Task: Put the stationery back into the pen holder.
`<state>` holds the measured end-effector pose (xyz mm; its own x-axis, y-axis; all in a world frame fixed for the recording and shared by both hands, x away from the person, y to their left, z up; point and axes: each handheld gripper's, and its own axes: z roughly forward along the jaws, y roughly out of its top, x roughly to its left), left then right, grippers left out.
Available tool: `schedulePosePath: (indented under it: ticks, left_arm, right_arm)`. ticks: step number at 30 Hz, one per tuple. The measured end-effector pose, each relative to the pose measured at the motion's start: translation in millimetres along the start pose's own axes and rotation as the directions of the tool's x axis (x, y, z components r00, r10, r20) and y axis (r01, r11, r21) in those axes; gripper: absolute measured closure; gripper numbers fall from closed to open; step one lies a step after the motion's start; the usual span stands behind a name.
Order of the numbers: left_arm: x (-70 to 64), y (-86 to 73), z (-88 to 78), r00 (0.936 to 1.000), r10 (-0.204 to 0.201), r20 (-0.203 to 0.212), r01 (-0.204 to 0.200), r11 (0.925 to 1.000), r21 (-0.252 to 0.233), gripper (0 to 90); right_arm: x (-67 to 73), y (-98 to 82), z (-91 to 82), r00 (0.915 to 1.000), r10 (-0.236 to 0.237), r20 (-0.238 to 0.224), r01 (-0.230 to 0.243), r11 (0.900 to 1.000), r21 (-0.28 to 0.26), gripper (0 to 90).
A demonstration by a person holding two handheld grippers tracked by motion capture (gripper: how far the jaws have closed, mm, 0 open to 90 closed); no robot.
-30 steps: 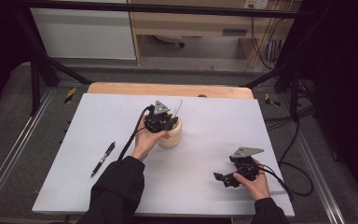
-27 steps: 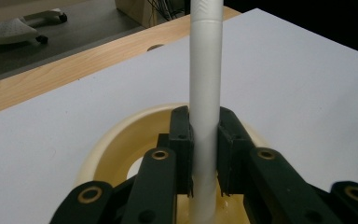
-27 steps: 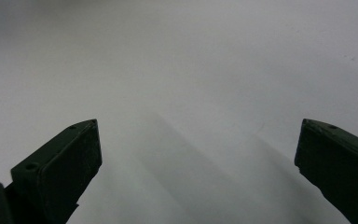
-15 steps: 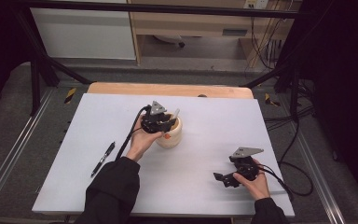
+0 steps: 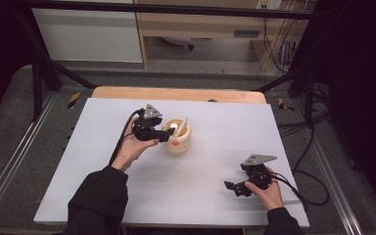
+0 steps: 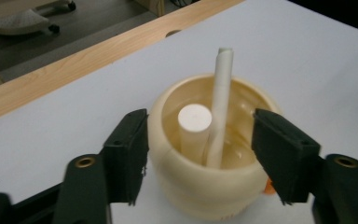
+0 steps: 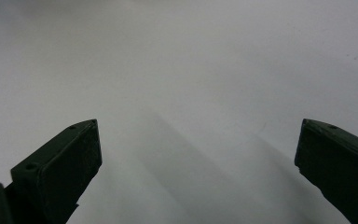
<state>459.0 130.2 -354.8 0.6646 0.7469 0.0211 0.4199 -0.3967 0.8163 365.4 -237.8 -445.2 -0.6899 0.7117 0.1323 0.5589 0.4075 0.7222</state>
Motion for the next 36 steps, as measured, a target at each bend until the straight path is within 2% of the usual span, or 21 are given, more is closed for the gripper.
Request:
schedulePosePath:
  ticks: [8,15,23,30,36]
  left_arm:
    - [11.1,-17.0,-27.9,0.9999,-0.01,-0.012,0.01,0.9998,0.017,21.7]
    - [19.1,-40.5,-50.0,0.9992,-0.021,-0.034,0.023,0.9987,0.045,13.2]
    - [28.0,-65.6,-66.9,0.9982,-0.039,-0.044,0.042,0.9972,0.062,10.9]
    - [33.0,-88.1,-75.4,0.9969,-0.067,-0.04,0.07,0.9938,0.086,8.6]
    - [36.7,-106.4,-82.7,0.9964,-0.073,-0.042,0.077,0.9927,0.093,8.5]
  right_arm:
    - [0.0,0.0,0.1,1.0,0.0,-0.002,0.0,1.0,0.002,1.1]
    - [0.0,0.1,0.2,1.0,-0.001,-0.002,0.001,1.0,0.002,1.1]
    - [0.2,0.0,0.9,1.0,-0.001,-0.003,0.001,1.0,0.003,1.1]
    - [0.3,-0.1,0.8,1.0,-0.001,-0.003,0.001,1.0,0.005,1.0]
    - [0.6,-0.5,2.0,1.0,-0.002,-0.003,0.002,1.0,0.011,1.0]
